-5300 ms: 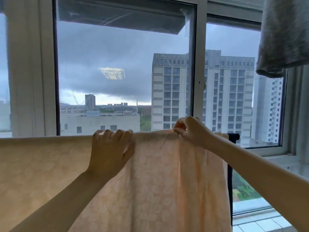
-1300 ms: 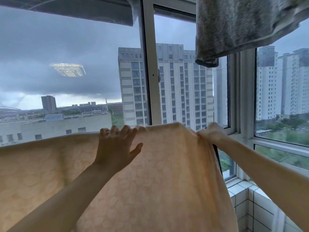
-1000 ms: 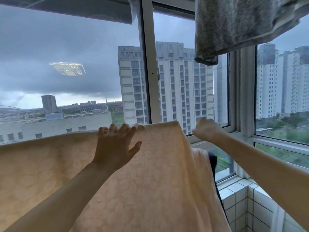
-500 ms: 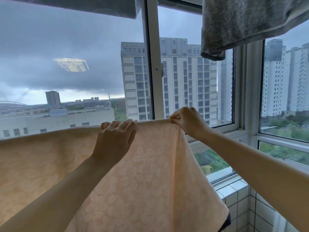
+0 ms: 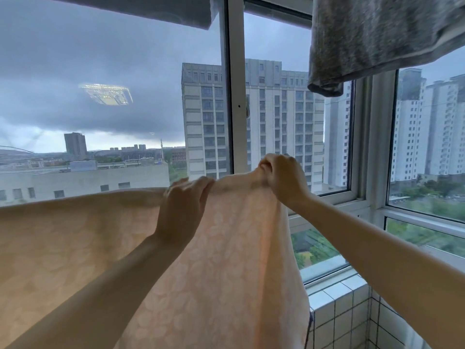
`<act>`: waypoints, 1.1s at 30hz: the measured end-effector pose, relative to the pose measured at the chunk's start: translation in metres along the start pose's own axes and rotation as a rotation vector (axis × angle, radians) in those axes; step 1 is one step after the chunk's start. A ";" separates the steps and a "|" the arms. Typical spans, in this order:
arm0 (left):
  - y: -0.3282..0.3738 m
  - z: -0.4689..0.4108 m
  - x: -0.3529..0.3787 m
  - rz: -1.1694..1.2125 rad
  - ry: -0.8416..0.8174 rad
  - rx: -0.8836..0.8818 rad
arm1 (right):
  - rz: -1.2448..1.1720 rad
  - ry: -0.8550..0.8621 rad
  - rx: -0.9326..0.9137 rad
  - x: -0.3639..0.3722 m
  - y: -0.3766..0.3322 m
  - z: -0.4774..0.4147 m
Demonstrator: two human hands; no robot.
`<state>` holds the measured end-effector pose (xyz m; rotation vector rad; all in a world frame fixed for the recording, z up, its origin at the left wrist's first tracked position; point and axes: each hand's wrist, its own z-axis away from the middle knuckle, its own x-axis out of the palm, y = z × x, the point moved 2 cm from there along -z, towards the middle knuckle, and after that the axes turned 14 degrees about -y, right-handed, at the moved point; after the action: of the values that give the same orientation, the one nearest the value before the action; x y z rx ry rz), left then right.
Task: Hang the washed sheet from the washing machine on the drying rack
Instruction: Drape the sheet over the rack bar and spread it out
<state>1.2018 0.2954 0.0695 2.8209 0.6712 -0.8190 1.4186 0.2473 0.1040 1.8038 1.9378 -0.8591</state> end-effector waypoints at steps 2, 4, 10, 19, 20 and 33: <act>0.000 0.010 0.005 -0.052 0.004 0.042 | 0.009 -0.026 -0.026 0.006 0.002 0.011; -0.003 0.013 0.007 -0.059 0.026 0.044 | -0.020 -0.042 -0.039 0.010 0.006 0.018; -0.004 0.013 0.011 -0.075 0.048 0.079 | -0.198 -0.025 0.027 0.015 0.007 0.037; 0.011 0.010 0.016 -0.210 0.030 0.003 | -0.461 -0.230 0.334 0.028 0.045 0.062; 0.013 0.007 0.015 -0.198 0.033 -0.014 | -0.464 -0.240 0.328 0.026 0.048 0.062; 0.032 -0.016 0.028 -0.181 0.103 -0.239 | -0.544 -0.281 0.095 -0.002 0.082 0.027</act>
<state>1.2451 0.2810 0.0678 2.6270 0.9809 -0.5762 1.4950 0.2283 0.0692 1.1192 2.2491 -1.3109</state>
